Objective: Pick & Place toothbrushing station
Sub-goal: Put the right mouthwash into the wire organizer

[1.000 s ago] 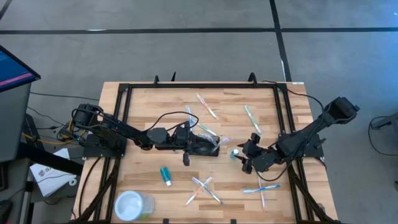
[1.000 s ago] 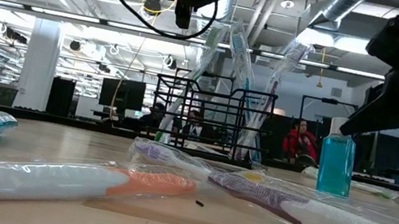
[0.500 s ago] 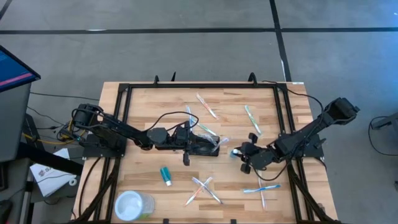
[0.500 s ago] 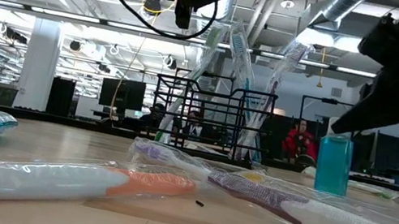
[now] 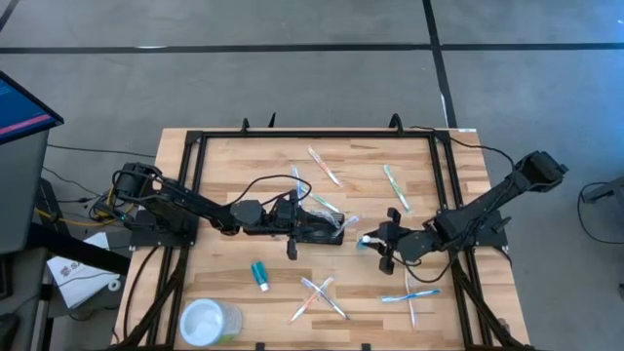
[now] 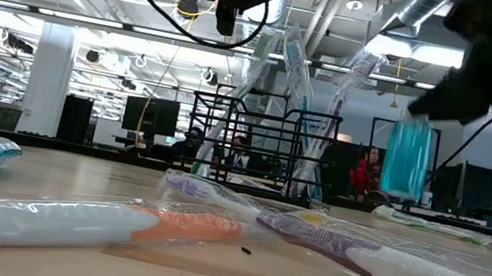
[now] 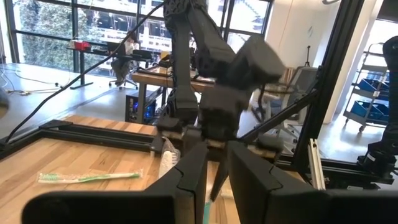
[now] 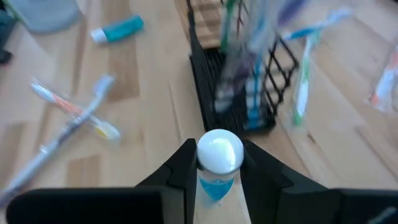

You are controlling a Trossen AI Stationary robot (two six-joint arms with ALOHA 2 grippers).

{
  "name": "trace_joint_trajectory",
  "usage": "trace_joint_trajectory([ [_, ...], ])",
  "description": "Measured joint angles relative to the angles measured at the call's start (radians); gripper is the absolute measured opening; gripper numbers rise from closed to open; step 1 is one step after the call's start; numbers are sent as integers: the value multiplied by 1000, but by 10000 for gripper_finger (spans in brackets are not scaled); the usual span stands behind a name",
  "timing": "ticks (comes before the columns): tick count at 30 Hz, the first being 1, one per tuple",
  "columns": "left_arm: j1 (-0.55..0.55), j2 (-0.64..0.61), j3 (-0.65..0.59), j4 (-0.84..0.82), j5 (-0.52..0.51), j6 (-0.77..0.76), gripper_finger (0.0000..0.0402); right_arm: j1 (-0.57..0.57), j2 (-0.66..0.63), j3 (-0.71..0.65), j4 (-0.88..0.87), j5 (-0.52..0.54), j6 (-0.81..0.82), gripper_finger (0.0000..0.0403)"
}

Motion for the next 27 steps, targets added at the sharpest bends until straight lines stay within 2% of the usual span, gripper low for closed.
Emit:
trace_joint_trajectory([
  [15, -8, 0, 0, -3, -4, -2, 57, -31, 2, 200, 2, -86, -176, 84],
  [21, -24, 0, 0, -11, -4, -2, 57, -75, 8, 219, 28, -93, -196, 84],
  [27, -34, -3, -7, -24, 0, -3, 57, -148, 89, 219, 143, -197, -231, 84],
])
